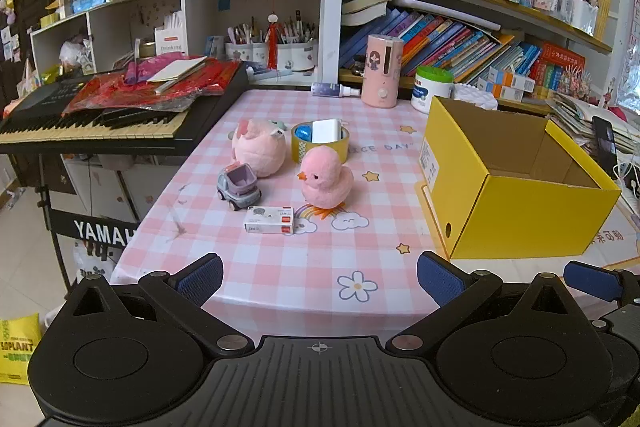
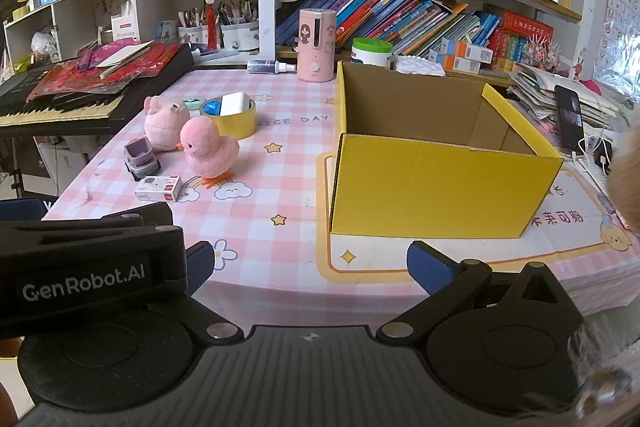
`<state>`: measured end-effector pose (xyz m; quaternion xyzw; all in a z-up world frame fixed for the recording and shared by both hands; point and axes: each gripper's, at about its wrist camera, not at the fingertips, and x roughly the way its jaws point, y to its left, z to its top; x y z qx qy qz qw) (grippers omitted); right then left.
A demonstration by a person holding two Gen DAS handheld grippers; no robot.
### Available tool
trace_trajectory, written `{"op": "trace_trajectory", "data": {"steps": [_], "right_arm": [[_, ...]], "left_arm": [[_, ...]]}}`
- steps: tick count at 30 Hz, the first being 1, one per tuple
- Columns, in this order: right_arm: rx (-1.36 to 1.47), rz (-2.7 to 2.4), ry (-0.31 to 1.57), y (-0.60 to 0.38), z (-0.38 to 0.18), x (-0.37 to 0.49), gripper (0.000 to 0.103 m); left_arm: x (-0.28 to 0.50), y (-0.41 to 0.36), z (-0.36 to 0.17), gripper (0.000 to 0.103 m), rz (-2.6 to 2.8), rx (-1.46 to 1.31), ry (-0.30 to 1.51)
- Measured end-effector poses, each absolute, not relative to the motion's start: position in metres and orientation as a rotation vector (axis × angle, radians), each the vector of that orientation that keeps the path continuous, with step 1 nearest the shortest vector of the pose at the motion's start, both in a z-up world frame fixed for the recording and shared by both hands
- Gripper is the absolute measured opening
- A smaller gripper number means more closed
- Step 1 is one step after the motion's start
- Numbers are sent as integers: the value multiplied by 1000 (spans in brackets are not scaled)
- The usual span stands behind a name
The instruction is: Organize objects
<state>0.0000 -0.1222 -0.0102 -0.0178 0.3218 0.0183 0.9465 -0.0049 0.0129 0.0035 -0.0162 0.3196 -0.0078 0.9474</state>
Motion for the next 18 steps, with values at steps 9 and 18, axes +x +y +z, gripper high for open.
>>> {"op": "trace_trajectory", "data": {"steps": [9,18], "right_arm": [[-36,37,654,-121,-10,0,103],[-35,31,647,-121,-9,-4,103]], "left_arm": [[-6,11,6,103,-25,-23,644],[-6,9,7,103,-33,-23,645]]}}
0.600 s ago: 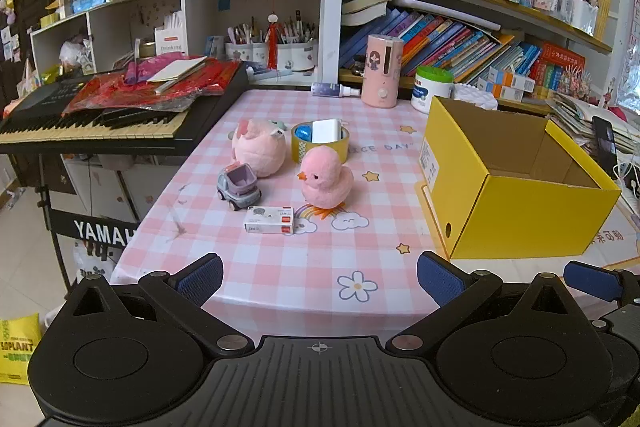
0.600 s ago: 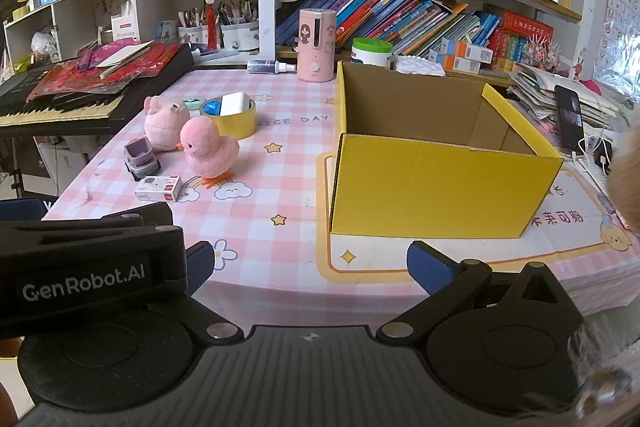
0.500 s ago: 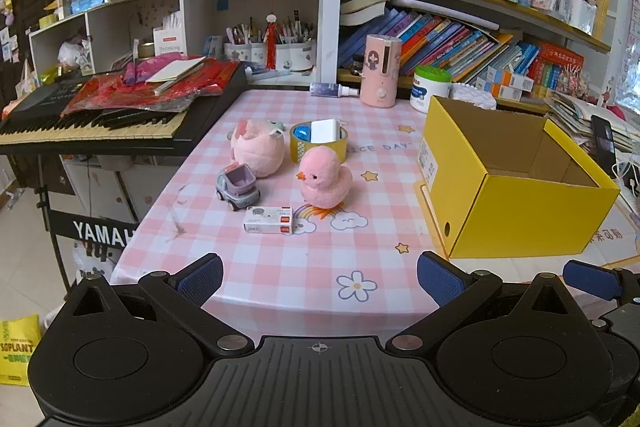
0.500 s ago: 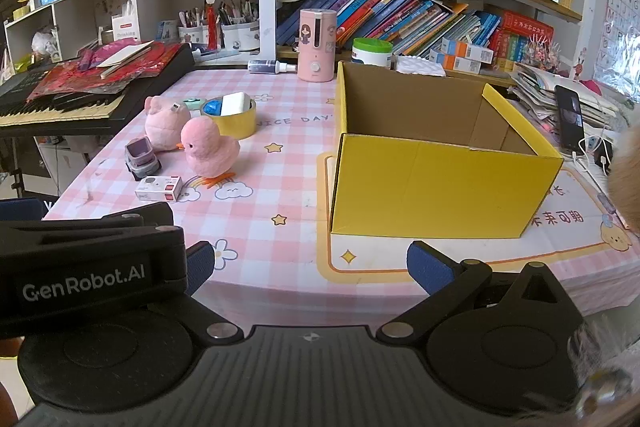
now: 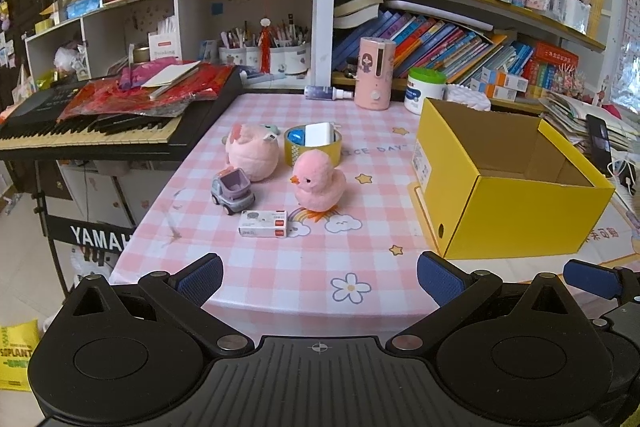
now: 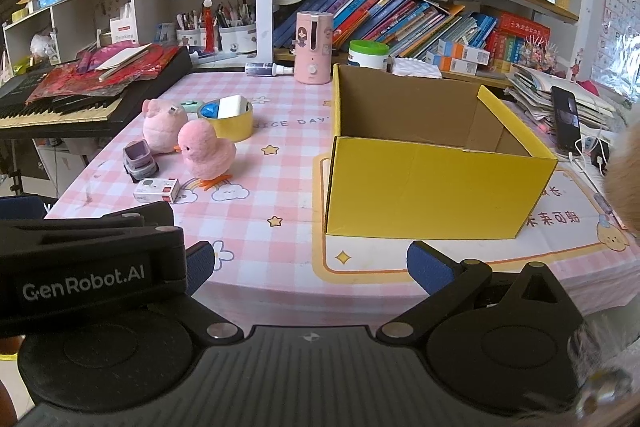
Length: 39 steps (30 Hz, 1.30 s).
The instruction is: Organize objects
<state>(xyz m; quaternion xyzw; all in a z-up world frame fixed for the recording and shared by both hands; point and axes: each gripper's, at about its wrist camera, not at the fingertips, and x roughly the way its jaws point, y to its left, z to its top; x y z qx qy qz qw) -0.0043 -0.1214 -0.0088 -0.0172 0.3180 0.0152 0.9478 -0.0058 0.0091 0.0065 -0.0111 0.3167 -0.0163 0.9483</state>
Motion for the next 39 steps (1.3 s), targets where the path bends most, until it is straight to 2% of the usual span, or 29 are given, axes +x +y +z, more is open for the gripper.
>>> {"op": "trace_trajectory", "data": {"steps": [39], "right_arm": [[-47,53,664,-119,-9,1,103]], "left_arm": [[-3,19,4,103,-24,-35,656]]}}
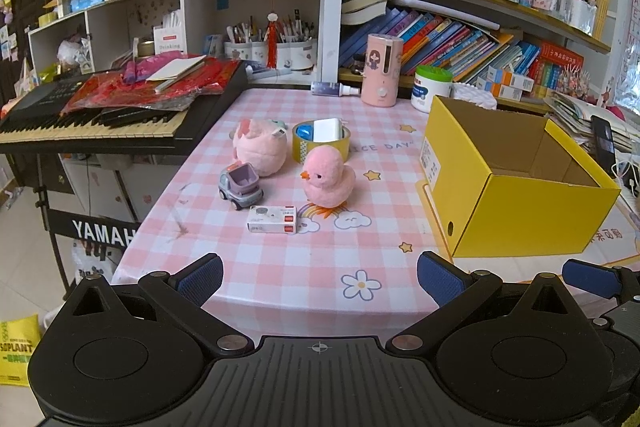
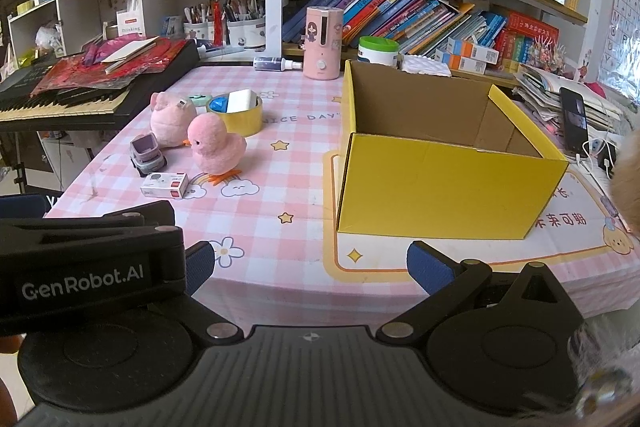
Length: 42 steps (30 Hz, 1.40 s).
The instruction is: Organize objects
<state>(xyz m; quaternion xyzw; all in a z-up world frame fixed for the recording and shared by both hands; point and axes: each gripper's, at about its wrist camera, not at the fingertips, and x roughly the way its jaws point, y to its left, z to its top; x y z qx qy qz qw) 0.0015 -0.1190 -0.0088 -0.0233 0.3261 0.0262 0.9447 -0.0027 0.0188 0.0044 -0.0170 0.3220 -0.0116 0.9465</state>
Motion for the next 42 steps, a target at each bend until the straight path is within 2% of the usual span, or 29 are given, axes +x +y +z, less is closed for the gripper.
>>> {"op": "trace_trajectory", "data": {"steps": [42], "right_arm": [[-89,146,690,-102,-17,23,102]], "left_arm": [[17,46,-11,103,36,-115,702]]}}
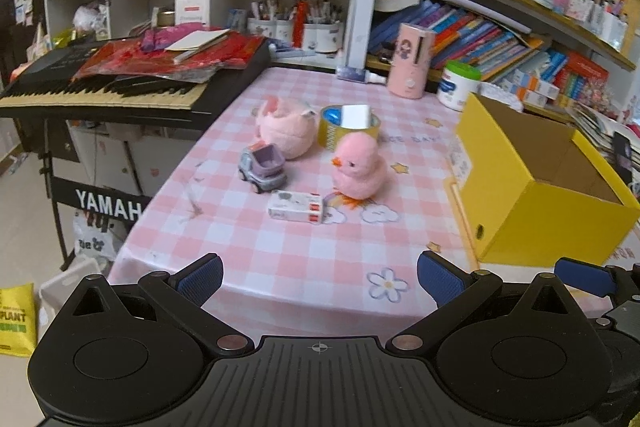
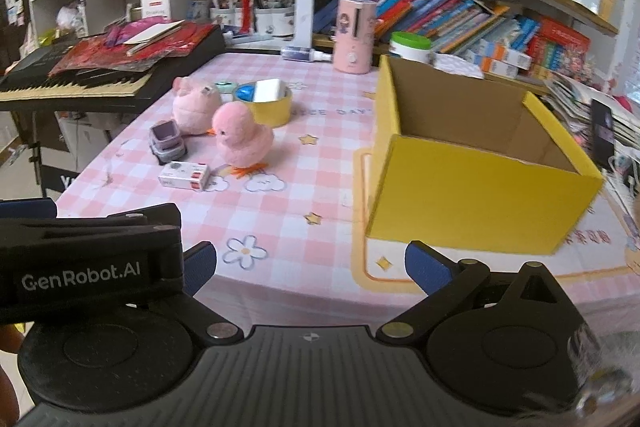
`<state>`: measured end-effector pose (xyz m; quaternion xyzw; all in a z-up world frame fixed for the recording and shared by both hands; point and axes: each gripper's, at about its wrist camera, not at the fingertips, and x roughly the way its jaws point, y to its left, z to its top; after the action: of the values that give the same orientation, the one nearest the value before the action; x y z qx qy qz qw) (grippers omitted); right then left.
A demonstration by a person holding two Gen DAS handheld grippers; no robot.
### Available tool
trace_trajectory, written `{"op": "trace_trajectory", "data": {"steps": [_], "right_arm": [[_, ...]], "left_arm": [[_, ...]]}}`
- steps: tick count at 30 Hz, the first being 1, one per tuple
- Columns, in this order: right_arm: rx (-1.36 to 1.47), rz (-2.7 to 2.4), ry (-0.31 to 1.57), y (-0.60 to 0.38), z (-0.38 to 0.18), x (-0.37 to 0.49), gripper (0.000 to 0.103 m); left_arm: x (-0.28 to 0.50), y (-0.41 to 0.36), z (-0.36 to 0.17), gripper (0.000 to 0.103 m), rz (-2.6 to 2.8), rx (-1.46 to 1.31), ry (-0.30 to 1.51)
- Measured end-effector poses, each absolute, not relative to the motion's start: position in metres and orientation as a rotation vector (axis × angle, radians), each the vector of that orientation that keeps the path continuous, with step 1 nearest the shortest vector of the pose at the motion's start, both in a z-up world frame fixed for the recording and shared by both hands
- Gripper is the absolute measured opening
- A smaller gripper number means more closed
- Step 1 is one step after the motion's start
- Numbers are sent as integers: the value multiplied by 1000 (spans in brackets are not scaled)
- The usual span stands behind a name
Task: Organize objects
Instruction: 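Grasp the pink plush chick with the right tool while the left tool grasps the white card box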
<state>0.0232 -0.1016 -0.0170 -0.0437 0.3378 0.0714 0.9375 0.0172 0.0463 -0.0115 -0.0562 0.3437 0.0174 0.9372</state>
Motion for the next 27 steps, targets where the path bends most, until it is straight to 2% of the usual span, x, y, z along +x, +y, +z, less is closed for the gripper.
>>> {"op": "trace_trajectory", "data": {"steps": [16,21,27], "right_arm": [[-161,330,670,-61,-24,112,101],[-191,353,674,-50,-31,147,88],[-238,369,716,-34,-48,187,81]], "left_arm": [[73,93,-14,103,297,-236,702],[88,105,-21,103,364,-241,730],[101,116,-32,103,401,-251,801]]}}
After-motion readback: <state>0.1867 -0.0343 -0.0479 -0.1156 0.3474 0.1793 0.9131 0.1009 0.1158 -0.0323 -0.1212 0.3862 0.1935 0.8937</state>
